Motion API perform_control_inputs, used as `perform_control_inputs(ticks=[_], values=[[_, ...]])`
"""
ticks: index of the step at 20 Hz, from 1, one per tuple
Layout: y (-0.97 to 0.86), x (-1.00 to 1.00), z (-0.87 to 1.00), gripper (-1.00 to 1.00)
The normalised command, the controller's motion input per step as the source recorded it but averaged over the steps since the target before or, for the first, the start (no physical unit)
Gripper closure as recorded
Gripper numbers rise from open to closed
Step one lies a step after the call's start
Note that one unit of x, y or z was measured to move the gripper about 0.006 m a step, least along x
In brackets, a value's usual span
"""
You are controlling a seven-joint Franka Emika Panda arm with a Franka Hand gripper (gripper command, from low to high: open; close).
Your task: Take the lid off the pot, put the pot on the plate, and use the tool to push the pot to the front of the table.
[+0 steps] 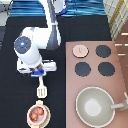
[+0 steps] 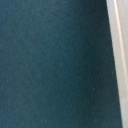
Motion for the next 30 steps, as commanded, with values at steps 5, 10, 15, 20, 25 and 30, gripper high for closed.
perform_control_inputs(ticks=[5,10,15,20,25,30], values=[[0.12,-0.54,0.2,1.0],[0.14,-0.58,0.26,1.0],[0.28,-0.74,0.43,1.0],[0.28,-0.99,-0.54,1.0],[0.16,-1.0,-0.77,1.0],[0.22,-0.85,-0.24,1.0]])
